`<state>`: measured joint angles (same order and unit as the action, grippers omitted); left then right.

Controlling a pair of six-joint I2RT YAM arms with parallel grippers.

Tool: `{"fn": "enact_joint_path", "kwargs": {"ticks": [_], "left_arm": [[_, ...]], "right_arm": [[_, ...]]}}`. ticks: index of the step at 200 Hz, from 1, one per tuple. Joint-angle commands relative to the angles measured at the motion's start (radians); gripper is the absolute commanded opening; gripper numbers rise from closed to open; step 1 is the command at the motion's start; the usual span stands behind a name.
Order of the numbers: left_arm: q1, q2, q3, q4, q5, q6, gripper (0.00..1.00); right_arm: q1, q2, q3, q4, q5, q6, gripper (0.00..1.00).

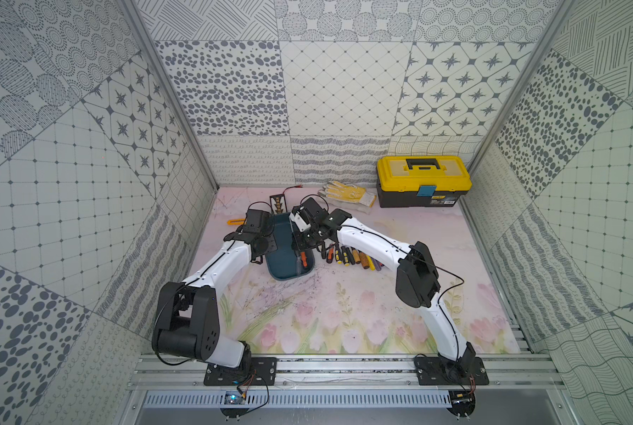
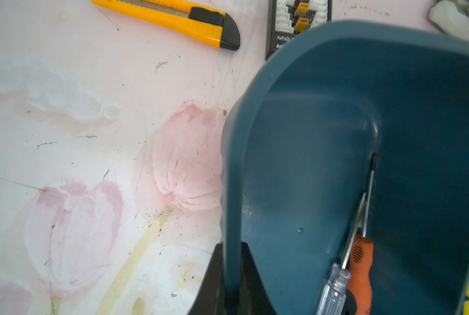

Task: Take out the screwdriver from the storage box
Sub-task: Pick up the screwdriver from the storage box, then place the screwdriver at the center of the board.

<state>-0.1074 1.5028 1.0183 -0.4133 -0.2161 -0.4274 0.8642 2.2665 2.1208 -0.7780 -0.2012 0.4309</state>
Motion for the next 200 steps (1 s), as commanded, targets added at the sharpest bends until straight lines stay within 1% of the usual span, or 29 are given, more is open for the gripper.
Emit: {"fn": "enact_joint_path", "kwargs": {"ticks": [1, 34, 80, 102, 110, 200], "left_arm": [[0.003, 0.003, 0.024, -0.005, -0.079, -0.036, 0.0], [0.008, -0.001, 0.031, -0.021, -0.104, -0.039, 0.0], [0.023, -0.024, 0.029, -0.028, -0.146, -0.06, 0.0], [0.029, -0.03, 0.028, -0.028, -0.151, -0.062, 0.0], [0.032, -0.029, 0.034, -0.058, -0.151, -0.063, 0.0], [0.035, -0.025, 0.032, -0.057, -0.145, -0.062, 0.0]], "right_arm": [[-0.012, -0.089, -0.048, 0.081, 0.026, -0.004, 0.0], [-0.038, -0.132, -0.09, 0.107, 0.066, -0.007, 0.0], [-0.069, -0.108, -0.117, 0.097, 0.096, 0.009, 0.0], [-0.068, -0.055, -0.063, 0.017, 0.123, 0.009, 0.0], [-0.068, -0.039, -0.049, -0.009, 0.134, 0.011, 0.0], [-0.068, 0.158, 0.114, -0.173, 0.181, 0.024, 0.0]]}}
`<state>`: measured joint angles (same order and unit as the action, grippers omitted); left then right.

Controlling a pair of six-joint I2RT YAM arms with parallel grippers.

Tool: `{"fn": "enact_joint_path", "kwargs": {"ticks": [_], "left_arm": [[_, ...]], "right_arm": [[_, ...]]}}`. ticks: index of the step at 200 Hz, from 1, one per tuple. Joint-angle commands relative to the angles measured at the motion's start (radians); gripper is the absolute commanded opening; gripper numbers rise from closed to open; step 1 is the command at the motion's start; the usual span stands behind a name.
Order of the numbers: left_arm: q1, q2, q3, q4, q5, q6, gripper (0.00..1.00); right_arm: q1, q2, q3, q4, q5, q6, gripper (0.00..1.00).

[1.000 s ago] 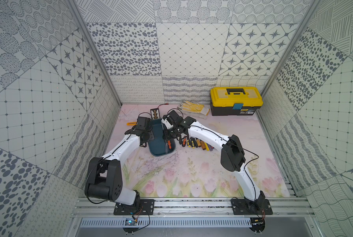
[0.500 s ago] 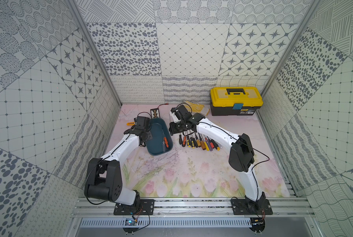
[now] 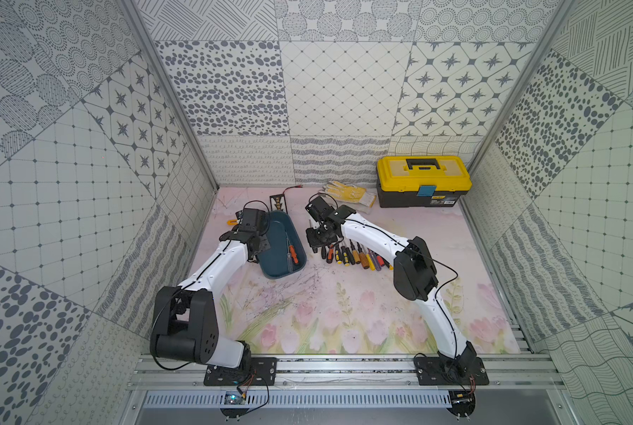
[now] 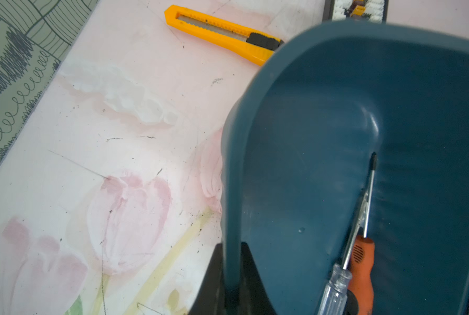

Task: Take out the screwdriver from the storage box
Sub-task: Place the screwdriver at the center of the board.

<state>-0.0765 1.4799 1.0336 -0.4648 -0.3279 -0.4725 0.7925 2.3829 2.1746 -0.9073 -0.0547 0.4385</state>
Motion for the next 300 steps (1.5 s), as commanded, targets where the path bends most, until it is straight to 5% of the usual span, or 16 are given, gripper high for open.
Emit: {"fn": "enact_joint_path", "kwargs": {"ticks": [1, 216, 300], "left_arm": [[0.004, -0.001, 0.018, -0.006, -0.033, -0.017, 0.0], [0.004, 0.016, 0.018, 0.002, -0.008, -0.014, 0.0], [0.004, -0.003, 0.008, 0.011, -0.003, -0.008, 0.0]], "right_arm": [[0.004, 0.043, 0.06, -0.045, 0.035, 0.017, 0.0], [-0.011, 0.119, 0.039, -0.073, 0.047, 0.065, 0.0], [-0.011, 0.118, 0.042, -0.082, 0.024, 0.062, 0.21]]}}
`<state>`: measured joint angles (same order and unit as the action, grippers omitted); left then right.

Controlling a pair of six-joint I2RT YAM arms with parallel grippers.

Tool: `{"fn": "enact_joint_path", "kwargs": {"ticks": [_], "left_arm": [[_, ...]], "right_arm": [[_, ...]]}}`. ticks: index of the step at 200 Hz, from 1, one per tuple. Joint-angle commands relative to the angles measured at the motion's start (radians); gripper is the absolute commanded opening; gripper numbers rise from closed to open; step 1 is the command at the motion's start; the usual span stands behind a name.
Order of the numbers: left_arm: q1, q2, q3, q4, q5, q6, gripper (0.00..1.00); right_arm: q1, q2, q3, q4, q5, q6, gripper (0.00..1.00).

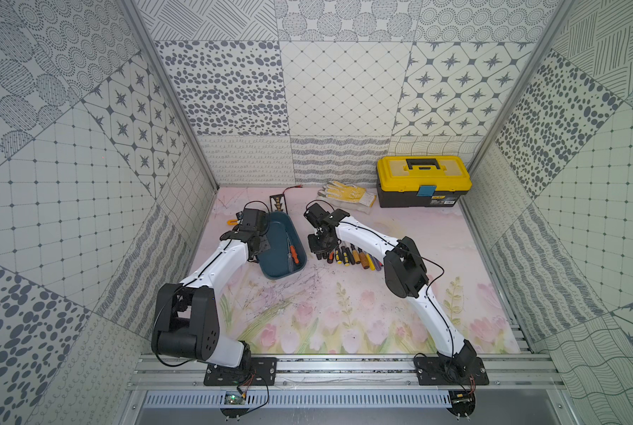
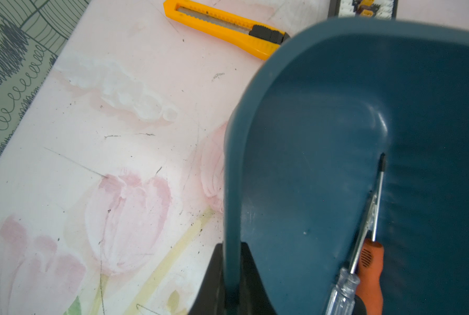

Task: Take out the screwdriver from the storage box
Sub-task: Place the screwdriver at the center of the board, then pick up the screwdriver from the storage box.

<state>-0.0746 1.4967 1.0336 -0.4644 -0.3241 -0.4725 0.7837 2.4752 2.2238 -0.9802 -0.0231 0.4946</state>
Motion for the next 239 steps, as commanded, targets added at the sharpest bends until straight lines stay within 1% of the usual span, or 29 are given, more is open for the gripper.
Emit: {"fn": "enact_joint_path", "kwargs": {"ticks": [1, 20, 68, 118, 179, 183, 217, 239], "left_arm": [[0.003, -0.02, 0.009, 0.011, -0.007, -0.007, 0.0], [0.003, -0.02, 0.012, 0.01, -0.007, -0.006, 0.0], [0.002, -0.026, 0.005, 0.011, 0.002, -0.005, 0.0], [0.004, -0.023, 0.003, 0.01, 0.007, -0.007, 0.0], [0.002, -0.023, 0.0, 0.011, 0.027, -0.003, 0.0], [0.003, -0.023, 0.002, 0.038, 0.029, -0.003, 0.0], [0.003, -0.023, 0.001, 0.043, 0.036, 0.002, 0.0], [0.002, -0.024, 0.002, 0.044, 0.039, 0.005, 0.0]], "right_arm": [[-0.002, 0.025, -0.006, -0.009, -0.008, 0.005, 0.21], [-0.003, 0.027, -0.005, -0.008, -0.008, 0.008, 0.25], [-0.003, 0.02, -0.007, -0.01, -0.006, 0.009, 0.31], [-0.003, 0.013, 0.008, -0.01, -0.012, 0.006, 0.33], [-0.002, -0.007, 0.015, -0.005, -0.019, 0.002, 0.33], [-0.003, -0.009, 0.015, -0.003, -0.02, 0.002, 0.33], [-0.001, -0.045, -0.002, 0.045, -0.028, 0.001, 0.33], [0.0, -0.111, -0.068, 0.119, -0.018, -0.003, 0.33]]}}
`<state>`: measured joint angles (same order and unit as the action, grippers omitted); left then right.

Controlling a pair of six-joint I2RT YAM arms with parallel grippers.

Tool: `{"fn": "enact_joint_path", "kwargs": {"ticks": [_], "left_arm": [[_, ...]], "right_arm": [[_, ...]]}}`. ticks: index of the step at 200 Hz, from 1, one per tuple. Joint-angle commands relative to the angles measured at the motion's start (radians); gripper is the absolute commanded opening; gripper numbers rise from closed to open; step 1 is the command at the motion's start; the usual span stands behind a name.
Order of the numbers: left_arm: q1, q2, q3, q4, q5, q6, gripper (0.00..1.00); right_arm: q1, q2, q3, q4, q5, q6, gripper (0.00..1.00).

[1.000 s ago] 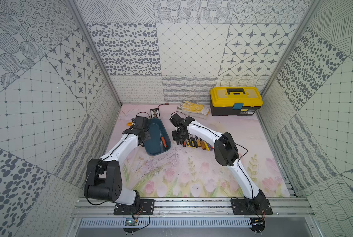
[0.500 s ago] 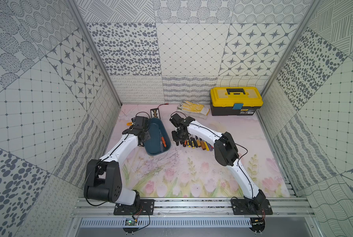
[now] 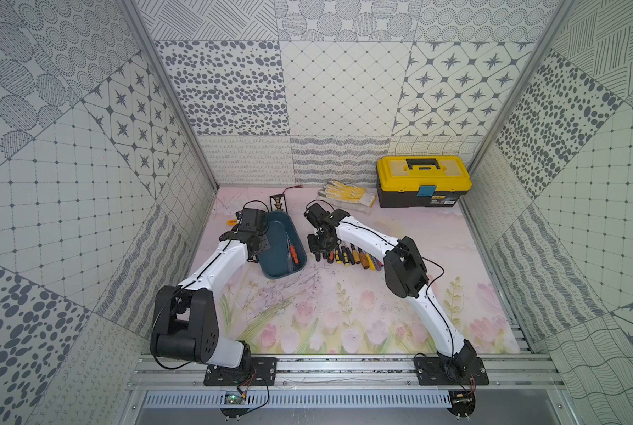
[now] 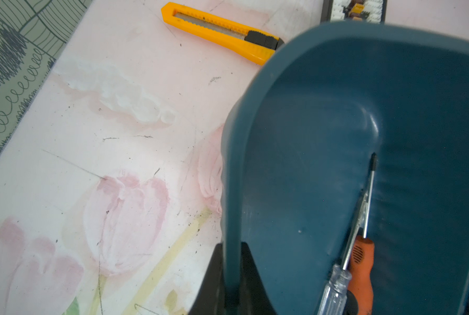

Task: Take out the screwdriver from the storage box
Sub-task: Pick up the screwdriver from the storage box.

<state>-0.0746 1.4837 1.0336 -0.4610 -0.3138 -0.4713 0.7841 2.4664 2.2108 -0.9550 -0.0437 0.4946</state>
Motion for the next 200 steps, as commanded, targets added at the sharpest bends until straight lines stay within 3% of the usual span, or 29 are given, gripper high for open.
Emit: {"fn": "enact_joint_path", "kwargs": {"ticks": [1, 39, 76, 124, 200], "left_arm": [[0.002, -0.011, 0.002, 0.041, 0.029, 0.003, 0.0], [0.003, -0.008, 0.0, 0.045, 0.036, 0.002, 0.0], [0.003, -0.01, -0.001, 0.047, 0.042, 0.002, 0.0], [0.003, -0.014, -0.002, 0.05, 0.053, 0.003, 0.0], [0.002, -0.013, -0.003, 0.055, 0.063, 0.003, 0.0]], "right_arm": [[0.0, -0.106, -0.06, 0.098, 0.002, -0.003, 0.33], [0.001, -0.238, -0.198, 0.241, -0.004, -0.027, 0.34], [0.014, -0.304, -0.228, 0.29, -0.026, -0.079, 0.45], [0.046, -0.319, -0.194, 0.285, -0.097, -0.144, 0.5], [0.1, -0.296, -0.167, 0.221, -0.156, -0.163, 0.51]]}}
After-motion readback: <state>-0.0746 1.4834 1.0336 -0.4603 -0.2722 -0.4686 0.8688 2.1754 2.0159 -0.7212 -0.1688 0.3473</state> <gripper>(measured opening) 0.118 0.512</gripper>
